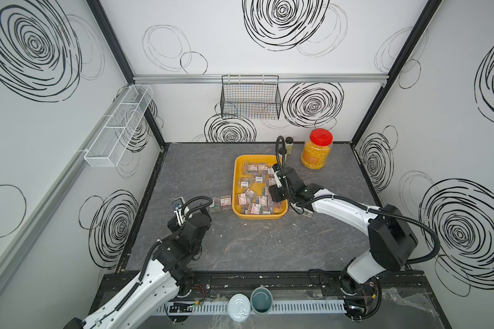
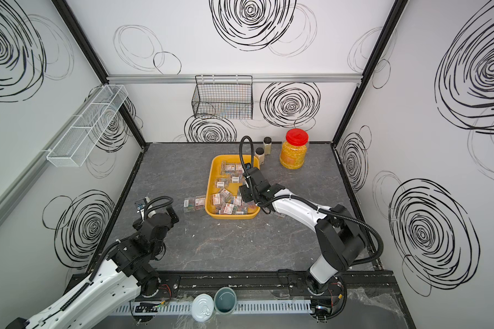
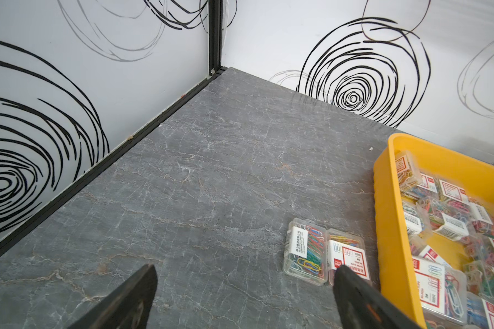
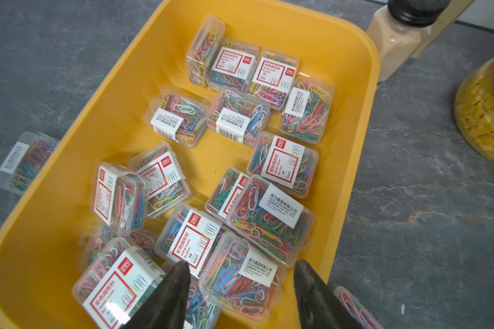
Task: Take the paper clips out of the storage box
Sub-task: Pick up the boxed paper clips from the storage box.
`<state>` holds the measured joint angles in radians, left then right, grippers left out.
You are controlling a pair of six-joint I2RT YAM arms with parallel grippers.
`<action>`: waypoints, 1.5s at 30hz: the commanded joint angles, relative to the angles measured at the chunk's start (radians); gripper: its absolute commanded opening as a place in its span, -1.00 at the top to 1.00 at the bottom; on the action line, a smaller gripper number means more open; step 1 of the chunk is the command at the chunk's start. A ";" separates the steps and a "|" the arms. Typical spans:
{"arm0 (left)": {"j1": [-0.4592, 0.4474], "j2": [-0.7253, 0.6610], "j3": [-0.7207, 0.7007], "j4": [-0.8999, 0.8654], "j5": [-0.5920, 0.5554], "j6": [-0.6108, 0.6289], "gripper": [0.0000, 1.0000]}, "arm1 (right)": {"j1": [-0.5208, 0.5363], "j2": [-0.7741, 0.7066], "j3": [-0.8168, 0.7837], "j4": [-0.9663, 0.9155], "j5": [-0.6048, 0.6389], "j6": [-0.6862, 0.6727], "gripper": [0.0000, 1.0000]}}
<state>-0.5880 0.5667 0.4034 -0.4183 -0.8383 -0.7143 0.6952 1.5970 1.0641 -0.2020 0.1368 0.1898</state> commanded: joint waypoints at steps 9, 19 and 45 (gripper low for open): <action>0.003 0.012 0.000 0.007 -0.033 -0.016 -0.99 | -0.042 0.081 0.065 -0.077 -0.007 -0.058 -0.54; 0.000 0.010 0.000 0.006 -0.035 -0.017 -0.98 | -0.024 0.198 0.134 -0.128 0.094 -0.093 -0.53; 0.004 0.003 -0.002 0.004 -0.035 -0.017 -0.98 | 0.049 0.197 0.191 -0.184 0.154 -0.116 -0.53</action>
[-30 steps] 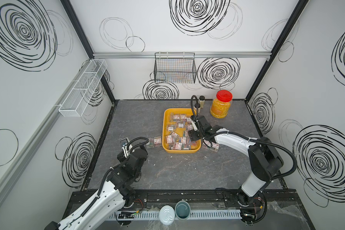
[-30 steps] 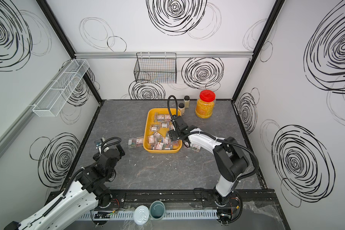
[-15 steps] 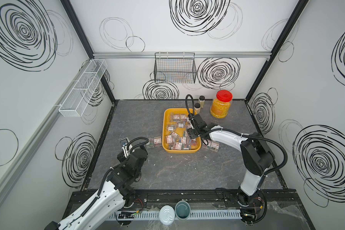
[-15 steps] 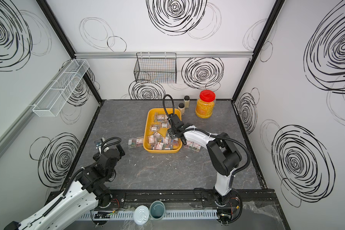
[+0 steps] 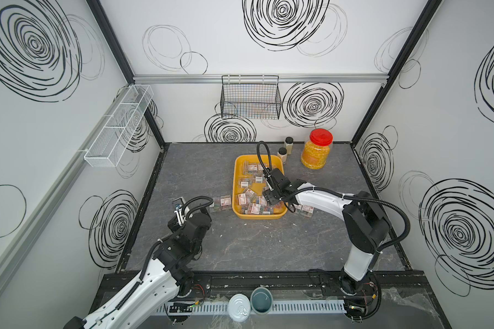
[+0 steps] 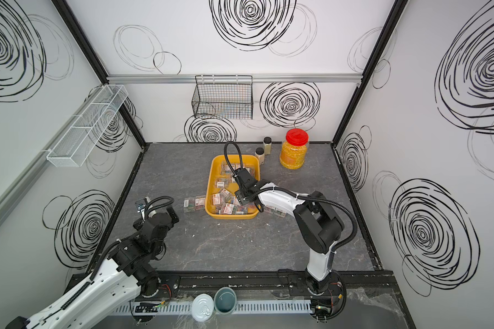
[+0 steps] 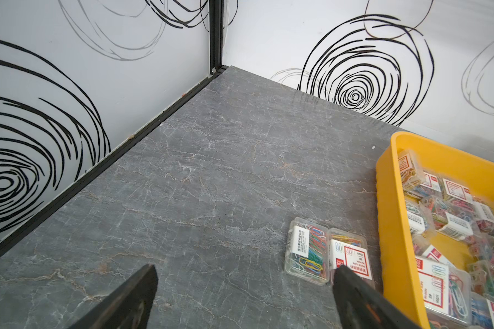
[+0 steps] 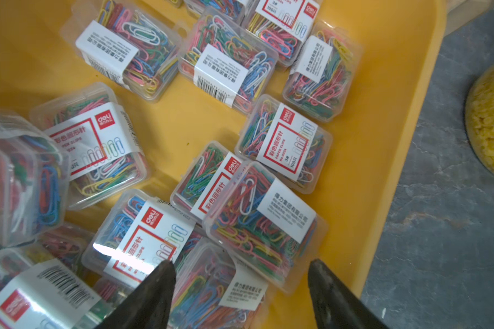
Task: Take the paper clips out of the storage box
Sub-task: Pick up the boxed paper clips from the storage box.
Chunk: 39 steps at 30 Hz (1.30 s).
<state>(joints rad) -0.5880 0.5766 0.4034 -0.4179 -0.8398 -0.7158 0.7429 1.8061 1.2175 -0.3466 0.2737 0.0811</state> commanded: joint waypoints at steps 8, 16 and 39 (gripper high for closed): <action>0.004 -0.011 -0.003 0.005 -0.032 -0.014 -0.98 | -0.033 0.047 0.075 -0.059 0.008 0.012 -0.47; 0.004 -0.012 -0.004 0.007 -0.031 -0.014 -0.99 | -0.051 0.059 0.082 -0.056 -0.018 0.004 -0.45; 0.004 -0.006 -0.004 0.009 -0.033 -0.013 -0.98 | -0.128 0.159 0.131 -0.025 -0.106 -0.005 -0.51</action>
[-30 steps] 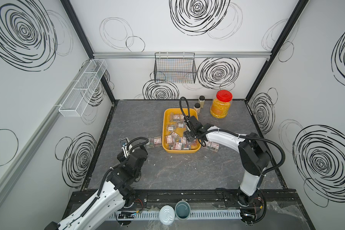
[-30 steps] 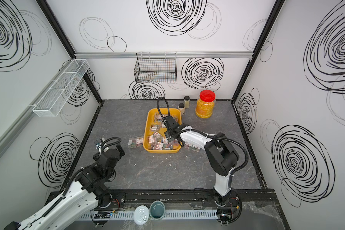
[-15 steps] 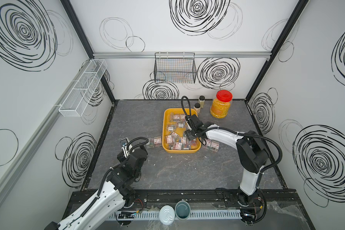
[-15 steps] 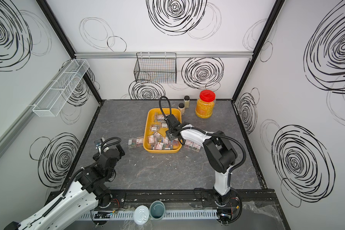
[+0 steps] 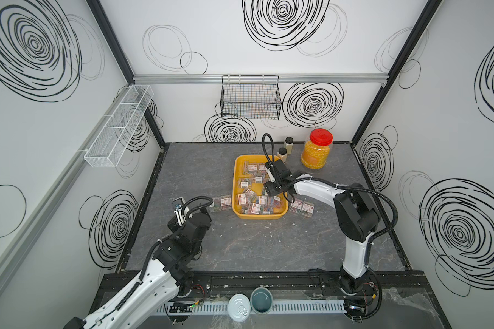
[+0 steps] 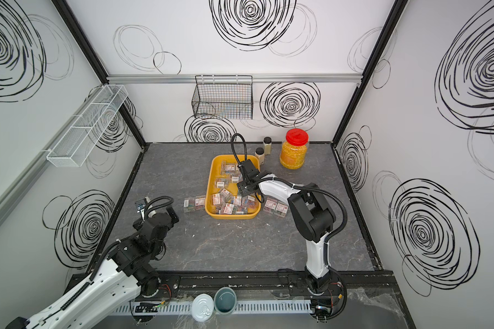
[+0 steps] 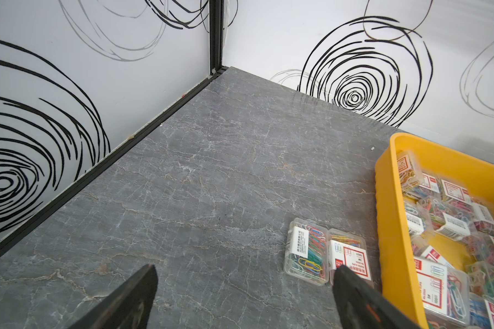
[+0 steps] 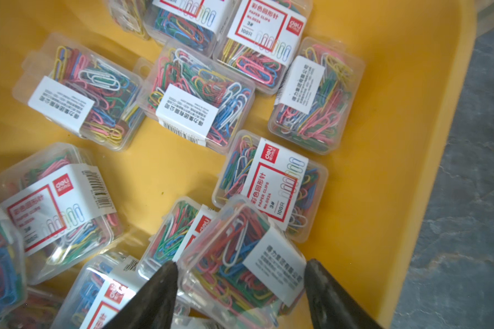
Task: Take the paper clips out of the storage box
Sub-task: Pick up the boxed paper clips from the storage box.
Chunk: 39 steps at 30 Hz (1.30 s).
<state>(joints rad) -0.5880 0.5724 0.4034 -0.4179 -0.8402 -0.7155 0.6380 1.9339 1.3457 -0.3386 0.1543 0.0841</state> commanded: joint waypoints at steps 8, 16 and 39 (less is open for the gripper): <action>0.004 0.006 -0.003 0.013 -0.031 -0.012 -0.98 | -0.046 0.052 0.037 -0.056 0.006 0.001 -0.53; 0.003 0.002 -0.004 0.014 -0.031 -0.010 -0.99 | -0.043 0.082 0.051 -0.063 0.007 0.008 -0.61; 0.002 0.003 -0.005 0.023 -0.025 -0.005 -0.98 | 0.026 0.074 0.065 -0.181 0.043 0.099 -0.53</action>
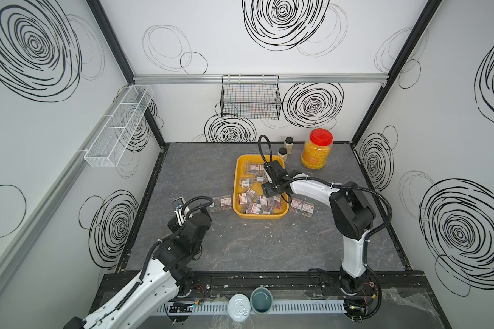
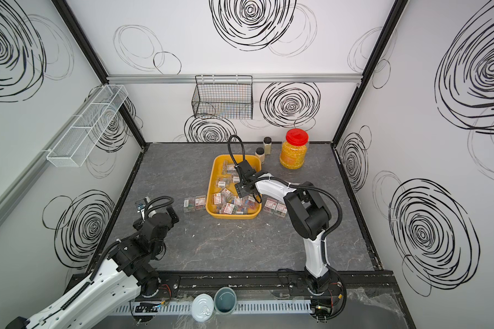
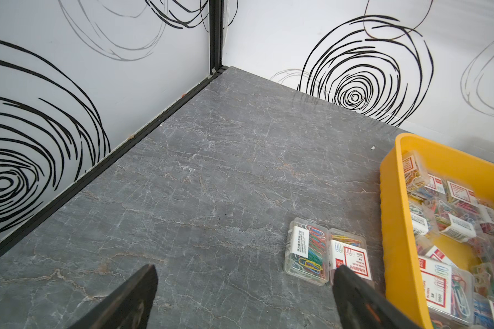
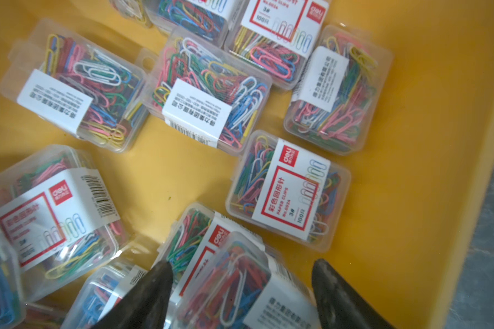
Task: Take the paper clips out of the storage box
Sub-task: Pick up the boxed paper clips from the storage box.
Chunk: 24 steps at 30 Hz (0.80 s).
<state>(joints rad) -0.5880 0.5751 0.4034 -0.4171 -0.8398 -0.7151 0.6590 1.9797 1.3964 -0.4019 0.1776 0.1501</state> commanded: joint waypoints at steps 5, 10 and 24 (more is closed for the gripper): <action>0.001 -0.006 -0.006 0.021 -0.023 -0.005 -0.98 | 0.000 0.034 0.015 -0.121 0.015 0.034 -0.51; 0.002 -0.009 -0.007 0.022 -0.022 -0.003 -0.99 | -0.019 0.027 -0.001 -0.095 -0.028 0.039 -0.51; 0.002 -0.002 -0.006 0.022 -0.026 -0.006 -0.98 | -0.109 0.039 0.038 -0.086 -0.100 0.080 -0.35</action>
<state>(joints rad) -0.5880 0.5732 0.4034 -0.4171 -0.8398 -0.7151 0.5678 2.0068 1.4574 -0.4122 0.0616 0.2161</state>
